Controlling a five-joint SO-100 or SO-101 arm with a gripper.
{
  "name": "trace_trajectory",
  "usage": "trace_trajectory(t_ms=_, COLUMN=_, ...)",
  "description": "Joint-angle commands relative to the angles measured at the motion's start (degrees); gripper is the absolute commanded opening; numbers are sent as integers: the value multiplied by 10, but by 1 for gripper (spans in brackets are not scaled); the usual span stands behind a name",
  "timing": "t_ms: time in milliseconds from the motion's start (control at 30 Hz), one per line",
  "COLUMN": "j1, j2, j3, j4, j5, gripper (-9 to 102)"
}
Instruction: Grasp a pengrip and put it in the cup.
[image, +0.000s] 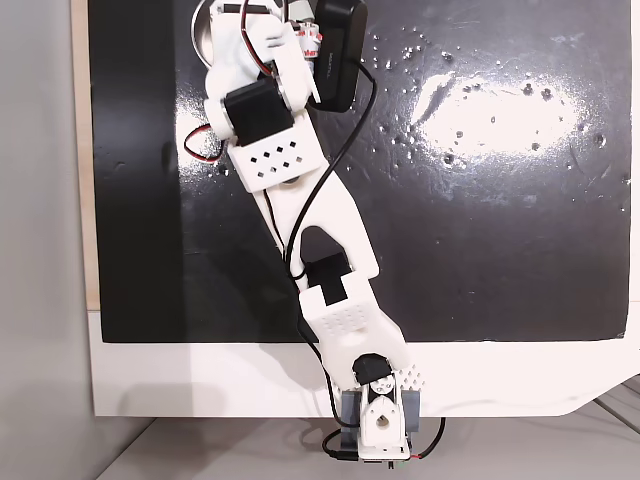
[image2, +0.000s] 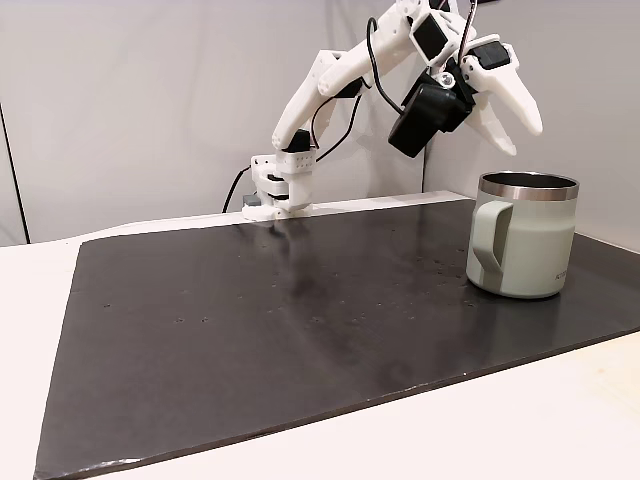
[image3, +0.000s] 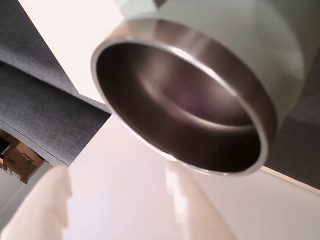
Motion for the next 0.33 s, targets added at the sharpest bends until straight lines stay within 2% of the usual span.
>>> trace_trajectory(t_ms=0, j1=-9, j2=18, j3=-37, j4=2, j5=-1, gripper=18)
trace_trajectory(t_ms=300, j1=-13, j2=20, j3=-38, j4=0, j5=-1, gripper=18)
